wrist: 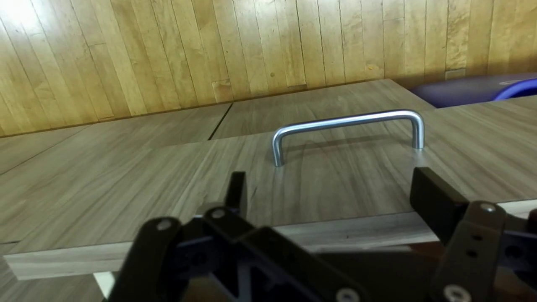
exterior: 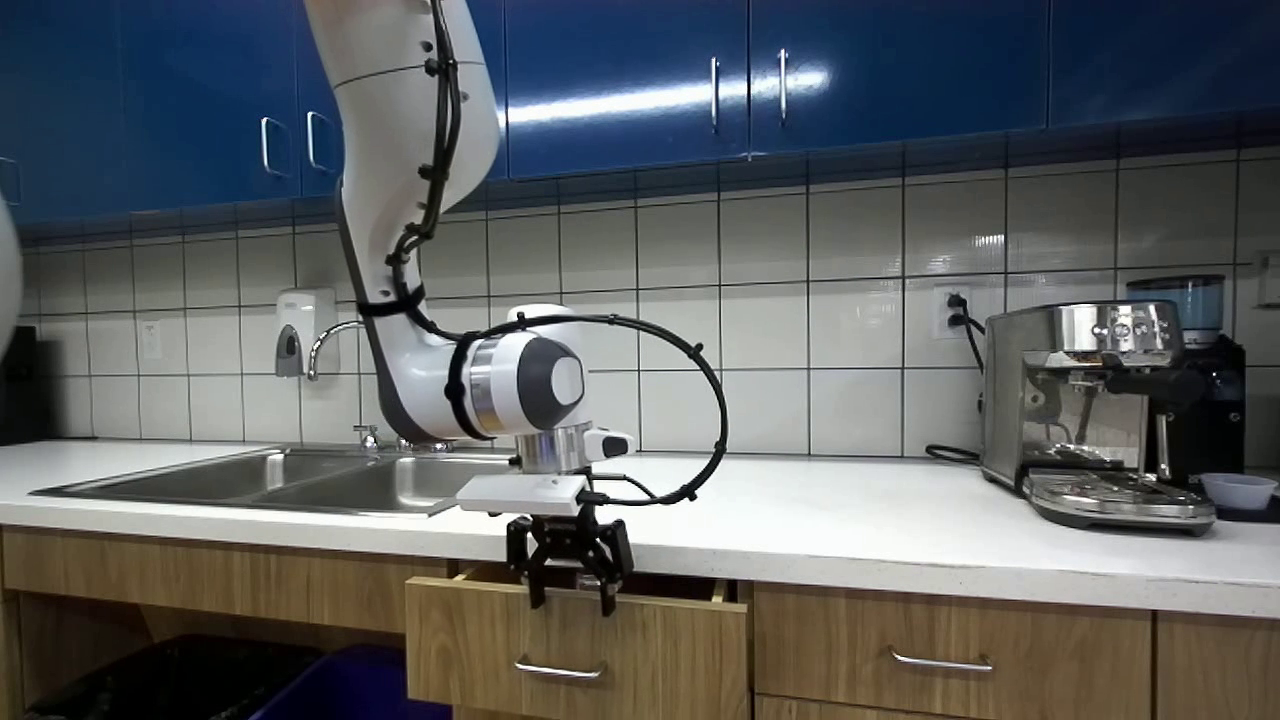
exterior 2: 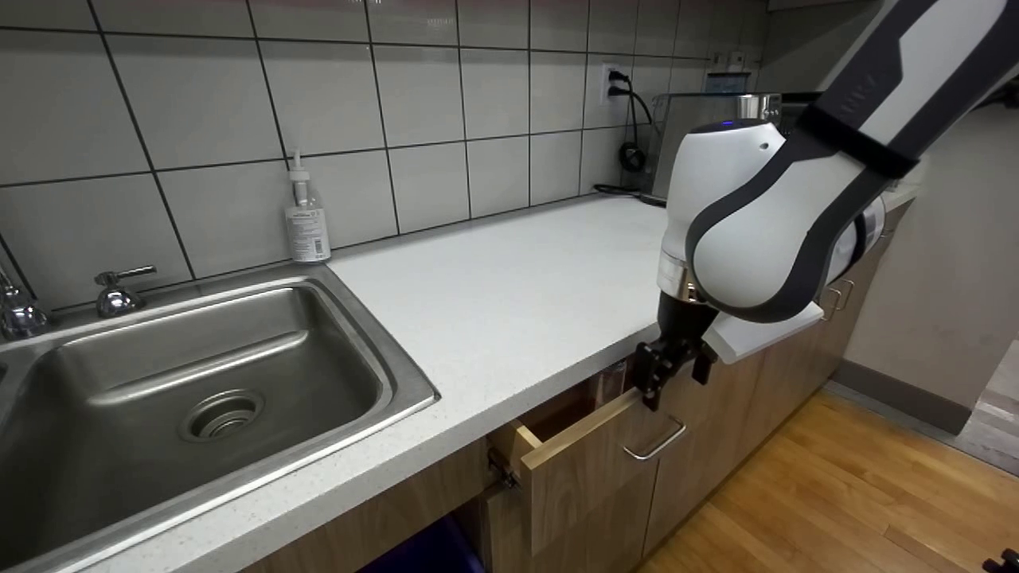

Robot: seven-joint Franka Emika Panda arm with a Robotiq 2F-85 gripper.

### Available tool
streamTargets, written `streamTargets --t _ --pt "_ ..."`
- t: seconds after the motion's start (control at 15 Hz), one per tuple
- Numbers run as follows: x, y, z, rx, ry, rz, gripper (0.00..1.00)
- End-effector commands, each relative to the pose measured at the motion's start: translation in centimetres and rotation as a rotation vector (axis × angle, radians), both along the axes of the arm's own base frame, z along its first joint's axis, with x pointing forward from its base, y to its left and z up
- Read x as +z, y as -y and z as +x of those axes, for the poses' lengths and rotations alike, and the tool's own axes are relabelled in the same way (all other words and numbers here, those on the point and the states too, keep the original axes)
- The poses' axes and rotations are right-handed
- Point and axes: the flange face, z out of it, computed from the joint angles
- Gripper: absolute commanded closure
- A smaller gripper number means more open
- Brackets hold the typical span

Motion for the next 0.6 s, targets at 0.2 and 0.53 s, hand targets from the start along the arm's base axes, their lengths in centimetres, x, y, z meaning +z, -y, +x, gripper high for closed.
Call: streamTargets --t 0.2,0.53 --pt "0.97 1.2 1.99 -0.018 0.035 -0.012 0.0" --pt "1.11 1.41 2.4 -0.022 0.043 -0.014 0.0"
